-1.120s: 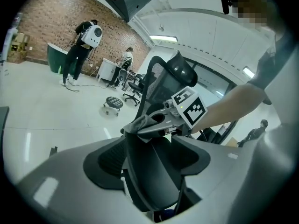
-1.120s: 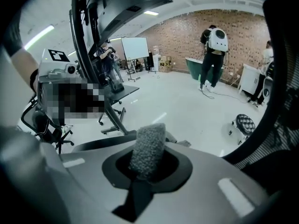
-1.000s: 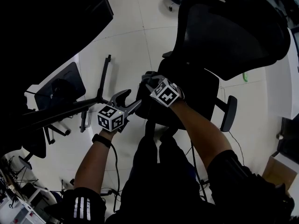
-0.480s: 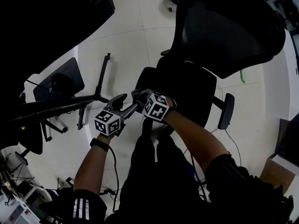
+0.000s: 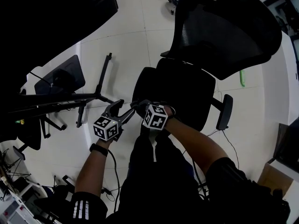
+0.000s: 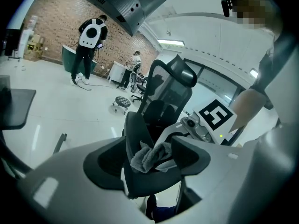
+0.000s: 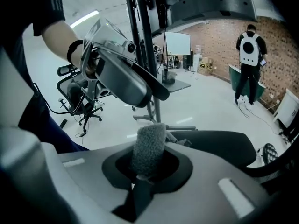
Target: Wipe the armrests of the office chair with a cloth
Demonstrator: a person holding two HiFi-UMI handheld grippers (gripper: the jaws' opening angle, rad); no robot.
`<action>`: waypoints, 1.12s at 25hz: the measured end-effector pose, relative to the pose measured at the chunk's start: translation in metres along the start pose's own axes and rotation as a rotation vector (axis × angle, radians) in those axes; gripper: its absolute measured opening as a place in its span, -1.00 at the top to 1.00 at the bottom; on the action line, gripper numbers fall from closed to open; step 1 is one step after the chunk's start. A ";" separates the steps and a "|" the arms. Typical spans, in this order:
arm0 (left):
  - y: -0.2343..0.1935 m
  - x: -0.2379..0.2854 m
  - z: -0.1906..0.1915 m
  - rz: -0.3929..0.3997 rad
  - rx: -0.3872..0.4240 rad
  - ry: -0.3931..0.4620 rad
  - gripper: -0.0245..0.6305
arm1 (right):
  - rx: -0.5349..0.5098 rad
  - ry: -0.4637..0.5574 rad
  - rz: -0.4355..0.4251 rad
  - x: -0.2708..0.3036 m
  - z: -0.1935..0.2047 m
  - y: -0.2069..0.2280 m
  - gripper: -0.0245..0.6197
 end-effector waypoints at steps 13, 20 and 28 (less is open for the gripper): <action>0.039 0.011 -0.009 0.030 0.015 0.020 -0.07 | 0.034 0.011 -0.052 -0.038 0.036 -0.041 0.80; 0.080 0.038 -0.042 0.114 0.079 0.022 -0.07 | 0.158 0.140 0.092 -0.123 0.061 -0.028 0.81; 0.159 0.063 -0.095 0.267 0.187 0.057 -0.07 | 0.363 0.392 0.353 -0.255 0.080 -0.022 0.80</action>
Point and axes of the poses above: the fingertips, and each gripper's own axes: x forward along the fingers, y to its right, z out of its underside, the point moved 9 cm from there along -x, backward along the fingers, and after that the axes turned 1 degree about -x, right-handed, at the moved point
